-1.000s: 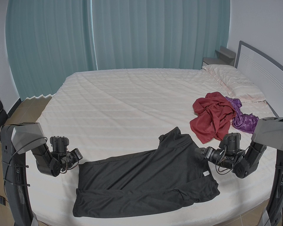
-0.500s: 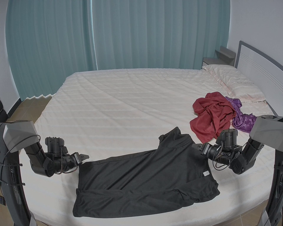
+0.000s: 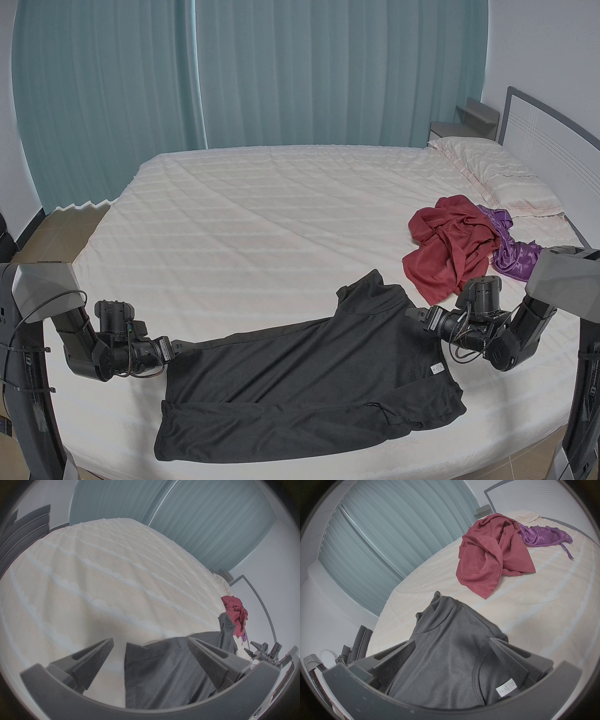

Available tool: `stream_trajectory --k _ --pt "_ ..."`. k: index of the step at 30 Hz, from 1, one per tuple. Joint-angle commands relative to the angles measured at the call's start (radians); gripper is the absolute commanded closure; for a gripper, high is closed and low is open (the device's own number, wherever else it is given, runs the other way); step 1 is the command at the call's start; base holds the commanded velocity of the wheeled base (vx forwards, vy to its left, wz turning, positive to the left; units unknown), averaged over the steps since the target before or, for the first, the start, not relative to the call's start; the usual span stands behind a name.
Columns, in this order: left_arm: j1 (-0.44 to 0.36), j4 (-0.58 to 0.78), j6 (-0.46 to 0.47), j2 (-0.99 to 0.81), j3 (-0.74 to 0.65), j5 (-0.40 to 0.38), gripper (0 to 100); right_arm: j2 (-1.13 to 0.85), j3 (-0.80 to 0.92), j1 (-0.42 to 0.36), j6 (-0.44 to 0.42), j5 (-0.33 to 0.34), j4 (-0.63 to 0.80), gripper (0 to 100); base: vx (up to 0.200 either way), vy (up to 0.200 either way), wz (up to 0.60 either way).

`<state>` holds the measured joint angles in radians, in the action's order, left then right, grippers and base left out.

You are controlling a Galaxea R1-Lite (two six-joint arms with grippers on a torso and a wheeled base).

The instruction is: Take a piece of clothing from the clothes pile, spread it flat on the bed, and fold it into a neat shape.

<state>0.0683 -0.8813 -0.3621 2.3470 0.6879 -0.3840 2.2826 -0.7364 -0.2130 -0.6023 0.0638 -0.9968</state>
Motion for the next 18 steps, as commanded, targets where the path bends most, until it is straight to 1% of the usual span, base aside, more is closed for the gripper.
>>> stream_trajectory --k 1,5,9,12,18 --pt "-0.013 0.001 0.003 0.028 0.022 0.004 100 0.012 -0.012 0.000 -0.001 0.001 0.000 0 0.000 0.000 0.00" --pt "-0.012 0.001 0.005 0.044 0.053 0.017 100 0.015 -0.032 0.000 0.007 0.002 0.003 0 0.000 0.000 0.00" --pt "0.008 -0.012 -0.001 0.037 0.075 0.054 100 0.054 -0.072 0.006 0.067 0.004 0.009 0 0.000 0.000 0.00" --pt "0.021 -0.031 -0.004 0.020 0.079 0.093 100 0.064 -0.098 0.004 0.076 0.005 0.032 0 0.000 0.000 0.00" --pt "0.025 -0.031 -0.011 -0.012 0.079 0.099 100 0.087 -0.158 0.006 0.078 0.010 0.052 0 0.000 0.000 0.00"
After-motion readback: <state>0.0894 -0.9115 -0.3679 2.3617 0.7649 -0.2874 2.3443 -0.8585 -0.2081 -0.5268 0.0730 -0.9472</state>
